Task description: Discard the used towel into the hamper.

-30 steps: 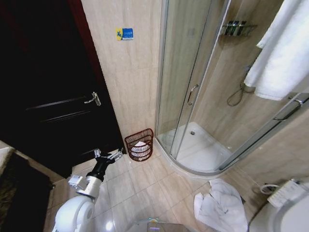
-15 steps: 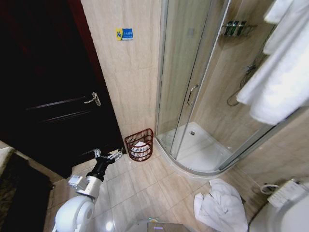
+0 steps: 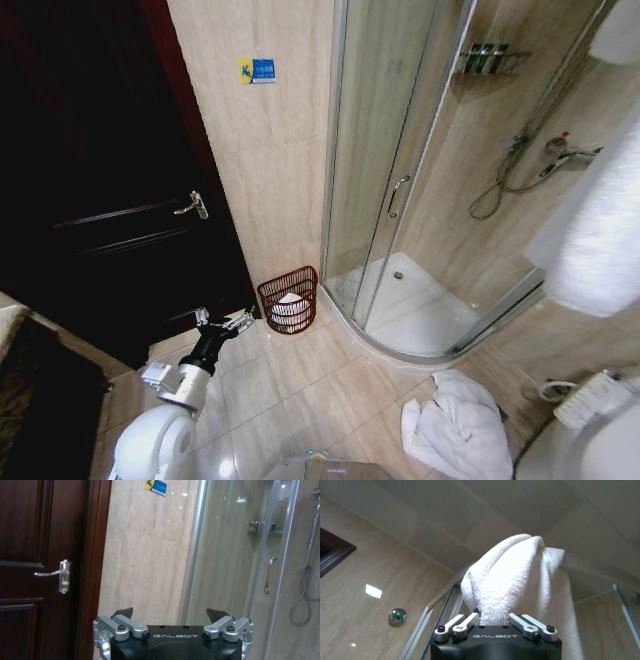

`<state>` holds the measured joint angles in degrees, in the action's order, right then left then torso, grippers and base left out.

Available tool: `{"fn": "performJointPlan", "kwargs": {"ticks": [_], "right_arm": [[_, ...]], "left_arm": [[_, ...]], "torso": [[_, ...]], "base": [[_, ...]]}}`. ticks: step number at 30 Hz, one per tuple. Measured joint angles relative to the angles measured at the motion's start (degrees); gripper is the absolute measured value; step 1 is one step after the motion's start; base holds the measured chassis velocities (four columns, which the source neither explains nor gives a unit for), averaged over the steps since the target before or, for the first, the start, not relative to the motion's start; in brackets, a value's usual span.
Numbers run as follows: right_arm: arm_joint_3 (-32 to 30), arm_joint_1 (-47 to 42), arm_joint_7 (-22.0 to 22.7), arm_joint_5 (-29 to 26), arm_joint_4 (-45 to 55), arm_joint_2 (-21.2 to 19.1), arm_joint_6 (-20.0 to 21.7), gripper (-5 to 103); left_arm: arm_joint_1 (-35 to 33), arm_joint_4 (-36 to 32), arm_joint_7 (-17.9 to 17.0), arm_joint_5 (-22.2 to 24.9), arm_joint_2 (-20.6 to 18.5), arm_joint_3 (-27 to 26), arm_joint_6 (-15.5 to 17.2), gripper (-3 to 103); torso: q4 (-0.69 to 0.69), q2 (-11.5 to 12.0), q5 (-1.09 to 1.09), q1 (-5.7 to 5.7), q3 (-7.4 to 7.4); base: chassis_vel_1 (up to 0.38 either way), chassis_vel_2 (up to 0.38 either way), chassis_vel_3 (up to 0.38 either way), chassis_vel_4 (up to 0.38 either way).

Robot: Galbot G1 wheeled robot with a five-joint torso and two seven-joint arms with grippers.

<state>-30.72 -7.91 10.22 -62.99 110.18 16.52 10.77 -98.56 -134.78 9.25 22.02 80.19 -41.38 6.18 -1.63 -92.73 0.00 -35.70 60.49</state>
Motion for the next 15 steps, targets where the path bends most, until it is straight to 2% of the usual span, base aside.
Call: {"fn": "performJointPlan", "kwargs": {"ticks": [3,4,6,7,10,15], "right_arm": [[0.93,-1.29,-2.29,4.12,-2.79,1.86,-4.25,12],[0.93,-1.29,-2.29,4.12,-2.79,1.86,-4.25,12],[1.17,-2.68,-4.79,6.62,-6.32,3.19,-7.84,12],[1.17,-2.68,-4.79,6.62,-6.32,3.19,-7.84,12],[1.06,-5.68,-6.71,8.87,-9.14,5.92,-11.76,12],[0.89,-9.38,-7.39,12.42,-10.46,9.40,-14.29,12]], "left_arm": [[0.00,0.00,0.00,0.00,0.00,0.00,0.00,99],[0.00,0.00,0.00,0.00,0.00,0.00,0.00,99],[0.00,0.00,0.00,0.00,0.00,0.00,0.00,99],[0.00,0.00,0.00,0.00,0.00,0.00,0.00,99],[0.00,0.00,0.00,0.00,0.00,0.00,0.00,99],[0.00,0.00,0.00,0.00,0.00,0.00,0.00,99]], "torso": [[-0.02,0.00,0.00,0.00,0.01],[-0.02,0.00,0.00,0.00,0.01],[-0.02,0.00,0.00,0.00,0.01],[-0.02,0.00,0.00,0.00,0.01],[0.00,0.00,-0.02,0.00,0.00],[-0.02,0.00,0.00,0.00,0.00]], "base": [[0.000,0.000,0.000,0.000],[0.000,0.000,0.000,0.000],[0.000,0.000,0.000,0.000],[0.000,0.000,0.000,0.000],[0.000,0.000,0.000,0.000],[0.000,0.000,0.000,0.000]]}}
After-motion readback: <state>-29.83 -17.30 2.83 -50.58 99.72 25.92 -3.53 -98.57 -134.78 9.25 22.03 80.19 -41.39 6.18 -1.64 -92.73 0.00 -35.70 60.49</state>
